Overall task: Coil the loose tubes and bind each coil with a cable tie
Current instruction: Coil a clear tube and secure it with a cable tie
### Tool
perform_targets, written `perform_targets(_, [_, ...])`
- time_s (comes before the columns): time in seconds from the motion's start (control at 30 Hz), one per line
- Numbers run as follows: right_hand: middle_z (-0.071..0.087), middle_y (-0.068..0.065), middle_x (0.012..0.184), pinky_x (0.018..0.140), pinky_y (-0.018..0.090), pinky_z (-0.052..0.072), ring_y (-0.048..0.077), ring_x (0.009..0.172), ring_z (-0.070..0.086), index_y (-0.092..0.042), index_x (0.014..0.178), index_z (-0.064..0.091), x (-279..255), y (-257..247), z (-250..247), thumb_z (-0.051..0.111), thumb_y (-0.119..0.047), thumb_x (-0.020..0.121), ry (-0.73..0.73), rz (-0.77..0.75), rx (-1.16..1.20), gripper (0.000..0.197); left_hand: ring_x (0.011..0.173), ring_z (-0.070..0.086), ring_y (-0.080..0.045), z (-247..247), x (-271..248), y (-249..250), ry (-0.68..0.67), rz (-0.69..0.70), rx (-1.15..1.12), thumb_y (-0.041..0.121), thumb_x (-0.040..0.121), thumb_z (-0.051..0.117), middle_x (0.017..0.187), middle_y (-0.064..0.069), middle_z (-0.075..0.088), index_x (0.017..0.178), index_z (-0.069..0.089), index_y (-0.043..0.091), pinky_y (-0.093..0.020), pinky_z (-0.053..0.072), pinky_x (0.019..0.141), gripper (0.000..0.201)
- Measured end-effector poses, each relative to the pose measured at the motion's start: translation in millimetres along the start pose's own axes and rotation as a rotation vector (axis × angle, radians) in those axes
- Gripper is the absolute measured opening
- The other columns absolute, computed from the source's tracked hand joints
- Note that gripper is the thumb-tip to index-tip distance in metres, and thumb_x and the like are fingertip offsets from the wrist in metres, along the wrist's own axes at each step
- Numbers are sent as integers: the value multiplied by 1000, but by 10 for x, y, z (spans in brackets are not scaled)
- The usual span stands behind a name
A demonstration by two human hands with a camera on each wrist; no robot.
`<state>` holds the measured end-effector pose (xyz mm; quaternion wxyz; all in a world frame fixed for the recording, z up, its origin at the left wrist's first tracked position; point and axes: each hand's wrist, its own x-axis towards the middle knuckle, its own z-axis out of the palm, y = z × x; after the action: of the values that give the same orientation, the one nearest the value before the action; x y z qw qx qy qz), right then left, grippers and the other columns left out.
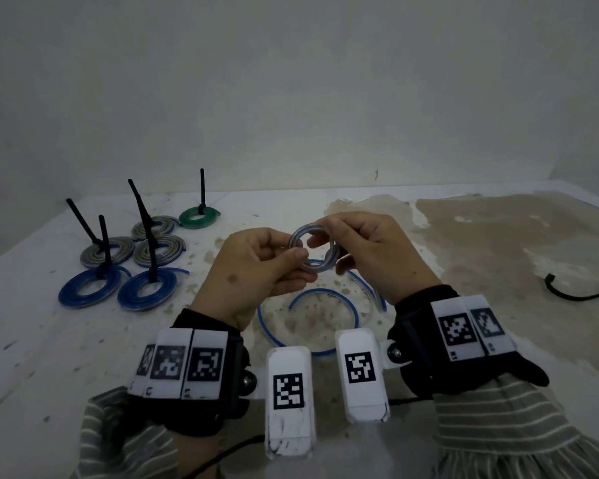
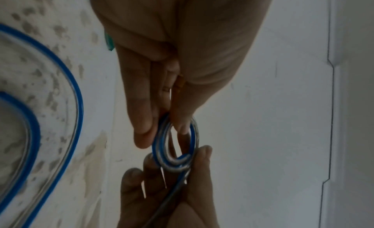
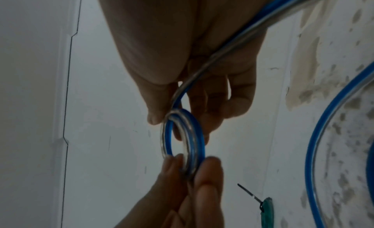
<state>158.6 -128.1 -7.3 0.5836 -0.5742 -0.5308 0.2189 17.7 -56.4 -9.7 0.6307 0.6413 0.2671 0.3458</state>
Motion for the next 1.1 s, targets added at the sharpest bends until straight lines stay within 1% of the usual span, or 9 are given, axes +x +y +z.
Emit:
perform_targets(0.17, [66, 3, 75, 56, 28, 47, 11, 61, 57, -15, 91, 64, -9, 13, 4, 47, -9, 94, -11, -8, 52, 19, 57, 69, -15, -23, 63, -1, 97, -46, -237, 6, 84, 58, 61, -6, 70, 86, 58, 1, -18, 54, 51, 5])
perform_targets(0.33, [66, -2, 75, 60, 31, 52, 10, 68, 62, -16, 82, 65, -6, 18, 41, 45, -9, 94, 13, -33, 0, 24, 61, 70, -14, 58, 26, -51, 5, -130, -260, 6, 82, 59, 65, -7, 71, 82, 59, -1, -18, 54, 53, 7])
perform_targets(0.47, [59, 1, 64, 67, 37, 51, 14, 61, 54, 4, 80, 64, 4, 44, 29, 47, -5, 93, 23, -65, -41, 23, 65, 70, -15, 106, -6, -91, -104, -193, -86, 5, 81, 62, 69, -6, 71, 79, 61, 5, -20, 56, 59, 2])
perform_targets(0.53, [56, 0, 61, 65, 32, 48, 11, 58, 51, 7, 81, 63, 3, 61, 32, 48, -5, 92, 0, -79, -71, 23, 66, 70, -14, 100, -8, -102, -107, -179, 31, 5, 79, 66, 72, -6, 70, 77, 61, 7, -22, 57, 61, 5])
perform_targets(0.63, [56, -6, 58, 60, 20, 45, 4, 55, 50, -9, 78, 66, -9, 72, 15, 50, -8, 92, -41, -85, -141, 21, 70, 67, -10, 53, 1, -80, -62, -25, 185, 8, 75, 71, 81, -2, 70, 92, 66, 12, -25, 57, 62, 18])
perform_targets(0.77, [59, -5, 60, 60, 20, 46, 4, 55, 52, -15, 92, 68, -27, 86, 34, 54, -10, 91, -71, -71, -170, 15, 64, 66, -9, -30, 5, -33, 35, 105, 203, 8, 77, 69, 63, 3, 68, 94, 68, 17, -20, 54, 55, 20])
perform_targets(0.9, [65, -3, 62, 63, 28, 51, 7, 58, 59, -17, 99, 60, -29, 84, 45, 58, -11, 88, -87, -58, -175, 13, 57, 64, -7, -51, -3, -44, -34, 73, 313, 5, 77, 70, 58, 1, 67, 77, 70, 21, -18, 52, 52, 16])
perform_targets(1.0, [68, -1, 66, 61, 19, 51, 3, 59, 62, -13, 92, 61, -28, 66, 48, 59, -10, 87, -77, -68, -143, 6, 56, 65, -6, -47, 4, -41, -64, 49, 275, 7, 79, 67, 62, 0, 70, 77, 70, 16, -16, 50, 51, 10])
perform_targets(1.1, [66, -5, 67, 61, 16, 49, 1, 57, 60, -13, 85, 64, -14, 47, 26, 57, -14, 89, -49, -91, -128, 8, 55, 65, -5, -9, 17, -50, 27, 54, 149, 9, 83, 63, 60, 1, 70, 78, 66, 11, -16, 52, 52, 6])
